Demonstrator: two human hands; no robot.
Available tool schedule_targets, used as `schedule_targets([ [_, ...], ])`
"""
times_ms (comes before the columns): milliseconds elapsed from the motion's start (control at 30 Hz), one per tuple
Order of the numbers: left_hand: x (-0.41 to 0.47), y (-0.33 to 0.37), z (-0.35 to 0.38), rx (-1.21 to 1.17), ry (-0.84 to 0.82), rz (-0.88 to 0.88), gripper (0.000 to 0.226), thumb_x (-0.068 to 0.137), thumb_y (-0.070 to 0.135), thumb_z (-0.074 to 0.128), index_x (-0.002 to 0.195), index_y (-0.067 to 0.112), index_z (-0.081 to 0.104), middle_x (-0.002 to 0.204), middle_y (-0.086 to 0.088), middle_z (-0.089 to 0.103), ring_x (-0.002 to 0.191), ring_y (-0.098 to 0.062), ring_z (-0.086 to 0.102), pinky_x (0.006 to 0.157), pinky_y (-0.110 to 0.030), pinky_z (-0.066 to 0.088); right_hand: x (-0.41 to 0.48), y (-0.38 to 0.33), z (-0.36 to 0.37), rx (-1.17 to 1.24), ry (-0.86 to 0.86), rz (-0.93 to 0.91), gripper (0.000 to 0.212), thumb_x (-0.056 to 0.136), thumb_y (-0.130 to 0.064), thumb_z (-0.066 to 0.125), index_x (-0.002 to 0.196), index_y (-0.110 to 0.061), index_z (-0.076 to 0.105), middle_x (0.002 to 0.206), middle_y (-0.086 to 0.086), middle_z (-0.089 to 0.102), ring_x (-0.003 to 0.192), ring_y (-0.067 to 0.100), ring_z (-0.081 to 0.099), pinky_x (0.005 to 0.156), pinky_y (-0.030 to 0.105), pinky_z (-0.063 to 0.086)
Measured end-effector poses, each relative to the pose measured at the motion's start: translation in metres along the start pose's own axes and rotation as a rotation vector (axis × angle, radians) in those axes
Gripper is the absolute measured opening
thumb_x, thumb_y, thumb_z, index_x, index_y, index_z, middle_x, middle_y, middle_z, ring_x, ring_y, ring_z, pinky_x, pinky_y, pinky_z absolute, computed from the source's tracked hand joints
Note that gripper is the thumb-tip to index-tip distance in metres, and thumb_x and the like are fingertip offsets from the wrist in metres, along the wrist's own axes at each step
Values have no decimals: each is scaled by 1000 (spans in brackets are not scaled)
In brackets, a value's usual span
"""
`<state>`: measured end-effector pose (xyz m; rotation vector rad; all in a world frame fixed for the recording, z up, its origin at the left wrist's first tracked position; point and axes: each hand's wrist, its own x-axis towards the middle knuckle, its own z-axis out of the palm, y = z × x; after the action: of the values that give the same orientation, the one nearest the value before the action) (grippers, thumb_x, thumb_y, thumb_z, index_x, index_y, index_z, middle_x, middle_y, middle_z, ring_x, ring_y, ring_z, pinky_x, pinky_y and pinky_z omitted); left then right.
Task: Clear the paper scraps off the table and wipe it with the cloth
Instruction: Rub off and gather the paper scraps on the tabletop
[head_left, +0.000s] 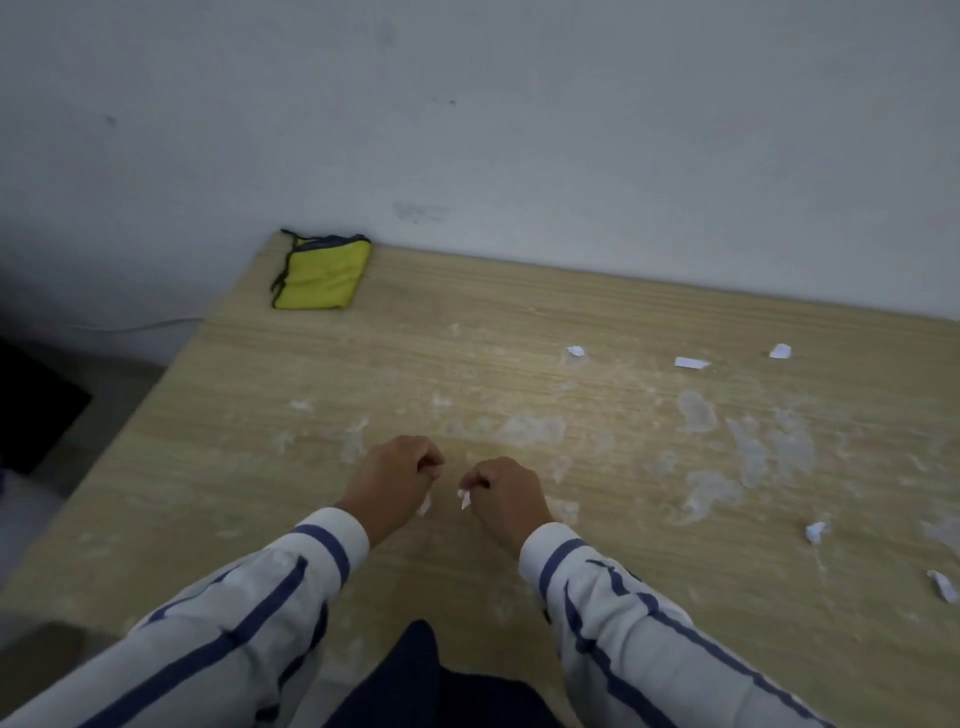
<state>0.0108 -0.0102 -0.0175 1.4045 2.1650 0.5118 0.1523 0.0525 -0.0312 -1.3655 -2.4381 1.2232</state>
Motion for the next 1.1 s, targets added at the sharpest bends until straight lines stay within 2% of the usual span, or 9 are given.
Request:
schedule_targets([
  [133, 0, -36, -11, 26, -23, -23, 16, 87, 15, 56, 90, 16, 72, 94, -2, 67, 82, -13, 62, 74, -26, 51, 6, -26, 25, -24, -55, 18, 30, 89, -4, 43, 98, -6, 72, 106, 14, 70, 90, 26, 64, 77, 26, 50],
  [267, -1, -48, -11, 60, -84, 20, 20, 87, 12, 55, 94, 11, 73, 96, -6, 66, 82, -18, 61, 74, -23, 48, 8, -38, 41, -34, -30, 34, 30, 91, -8, 44, 113, -6, 65, 116, 17, 61, 103, 30, 57, 87, 30, 44],
  [400, -3, -54, -6, 70, -111, 73, 21, 88, 13, 51, 91, 11, 72, 94, -9, 63, 81, -20, 58, 74, -23, 43, 9, -39, 55, -110, -1, 26, 30, 90, -8, 42, 111, -6, 63, 116, 16, 49, 94, 33, 52, 81, 31, 42],
  [600, 0, -56, 3, 125, -7, 111, 32, 90, 17, 47, 120, 12, 57, 120, -6, 56, 110, -25, 49, 94, -32, 42, 7, -31, 53, -268, 44, 29, 36, 90, -20, 45, 124, -12, 53, 124, 11, 49, 111, 31, 46, 94, 38, 40],
  [700, -2, -39, 8, 99, 18, 194, 41, 86, 22, 44, 123, 9, 55, 124, -7, 53, 116, -26, 45, 98, -36, 40, 1, -22, 41, -371, 109, 82, 41, 90, -29, 37, 126, -15, 50, 131, 7, 47, 117, 29, 42, 98, 39, 33],
  [800, 0, -20, 28, 190, 39, 370, 37, 83, 19, 37, 109, 9, 61, 117, -11, 59, 112, -31, 54, 97, -43, 45, -5, -3, 26, -389, 179, 164, 40, 93, -20, 33, 130, -16, 45, 139, 4, 40, 127, 26, 34, 107, 38, 25],
  [867, 2, -4, 43, 268, -28, 412, 42, 88, 17, 31, 120, 9, 56, 132, -16, 52, 128, -35, 44, 108, -46, 32, -9, 14, 16, -395, 207, 202, 40, 95, -21, 33, 133, -17, 41, 144, 4, 35, 134, 24, 28, 110, 38, 21],
  [967, 9, 16, 64, 331, -128, 386, 48, 97, 17, 28, 144, 11, 29, 155, -11, 19, 145, -27, 8, 117, -40, 2, -14, 38, -2, -402, 208, 253, 40, 97, -30, 31, 135, -18, 38, 150, 4, 28, 139, 23, 21, 112, 41, 18],
  [1100, 23, 45, 86, 329, -145, 394, 50, 98, 21, 28, 147, 12, 22, 157, -8, 12, 145, -25, 1, 116, -36, -3, -15, 67, -25, -414, 189, 253, 42, 98, -35, 30, 136, -20, 37, 152, 4, 25, 140, 23, 19, 112, 41, 17],
])
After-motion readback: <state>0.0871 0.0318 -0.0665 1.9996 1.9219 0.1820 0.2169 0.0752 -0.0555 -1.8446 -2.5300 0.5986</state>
